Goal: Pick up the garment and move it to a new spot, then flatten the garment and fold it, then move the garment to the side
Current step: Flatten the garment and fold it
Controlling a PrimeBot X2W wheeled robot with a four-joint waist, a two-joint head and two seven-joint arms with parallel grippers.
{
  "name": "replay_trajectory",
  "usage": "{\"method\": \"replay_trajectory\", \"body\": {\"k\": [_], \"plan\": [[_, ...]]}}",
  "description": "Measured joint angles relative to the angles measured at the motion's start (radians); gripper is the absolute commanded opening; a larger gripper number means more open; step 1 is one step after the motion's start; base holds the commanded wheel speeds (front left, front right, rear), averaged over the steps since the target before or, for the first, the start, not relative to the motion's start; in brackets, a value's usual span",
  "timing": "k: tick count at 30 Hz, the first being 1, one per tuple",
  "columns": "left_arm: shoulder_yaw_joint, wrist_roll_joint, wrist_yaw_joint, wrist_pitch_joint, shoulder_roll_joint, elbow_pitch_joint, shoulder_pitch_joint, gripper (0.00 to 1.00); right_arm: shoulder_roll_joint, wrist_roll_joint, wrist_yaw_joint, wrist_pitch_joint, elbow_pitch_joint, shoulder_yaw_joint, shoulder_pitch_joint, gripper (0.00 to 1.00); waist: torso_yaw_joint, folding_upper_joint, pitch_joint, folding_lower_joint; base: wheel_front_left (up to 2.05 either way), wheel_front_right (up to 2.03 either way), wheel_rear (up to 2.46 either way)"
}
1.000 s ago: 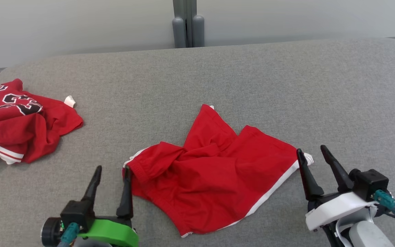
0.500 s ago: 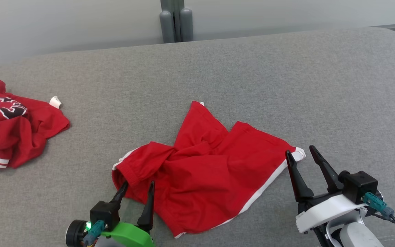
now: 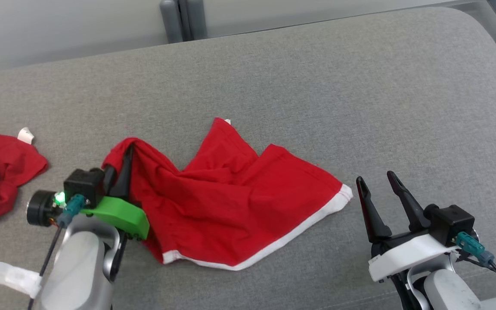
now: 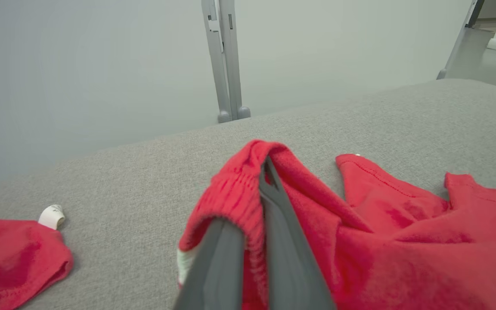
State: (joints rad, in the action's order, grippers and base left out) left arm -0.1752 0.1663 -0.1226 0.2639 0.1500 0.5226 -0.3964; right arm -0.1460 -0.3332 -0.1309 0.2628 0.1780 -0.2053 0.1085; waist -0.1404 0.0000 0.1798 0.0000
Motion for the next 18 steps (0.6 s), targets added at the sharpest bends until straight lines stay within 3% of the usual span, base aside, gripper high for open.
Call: {"method": "replay_trajectory", "body": {"k": [7, 8, 9, 10, 11, 18], "plan": [[0.022, 0.009, -0.002, 0.000, 0.026, 0.046, -0.108, 0.00, 0.009, 0.002, 0.000, 0.000, 0.004, 0.007, 0.003, 1.00, -0.044, 0.0000, 0.021, 0.0000, 0.00, 0.00, 0.00], [0.024, 0.012, -0.003, 0.000, 0.024, 0.066, -0.112, 0.07, 0.009, 0.002, 0.000, 0.000, 0.005, 0.007, 0.003, 1.00, -0.047, 0.0000, 0.025, 0.0000, 0.00, 0.00, 0.00], [0.023, 0.012, -0.005, 0.000, 0.024, 0.088, -0.112, 0.37, 0.010, 0.002, 0.000, 0.000, 0.006, 0.006, 0.003, 1.00, -0.050, 0.0000, 0.027, 0.0000, 0.00, 0.00, 0.00], [0.024, 0.012, -0.005, 0.000, 0.024, 0.100, -0.111, 0.89, 0.011, 0.002, 0.000, 0.000, 0.007, 0.006, 0.003, 1.00, -0.052, 0.0000, 0.029, 0.0000, 0.00, 0.00, 0.00], [0.028, 0.013, -0.005, 0.000, 0.023, 0.109, -0.111, 1.00, 0.011, 0.002, 0.000, 0.000, 0.008, 0.005, 0.003, 1.00, -0.053, 0.0000, 0.030, 0.0000, 0.00, 0.00, 0.00], [0.064, 0.014, -0.005, 0.000, 0.004, 0.088, -0.034, 1.00, 0.011, 0.005, 0.000, 0.000, 0.009, 0.020, 0.003, 1.00, -0.027, 0.0000, 0.015, 0.0000, 0.00, 0.00, 0.00]]}}
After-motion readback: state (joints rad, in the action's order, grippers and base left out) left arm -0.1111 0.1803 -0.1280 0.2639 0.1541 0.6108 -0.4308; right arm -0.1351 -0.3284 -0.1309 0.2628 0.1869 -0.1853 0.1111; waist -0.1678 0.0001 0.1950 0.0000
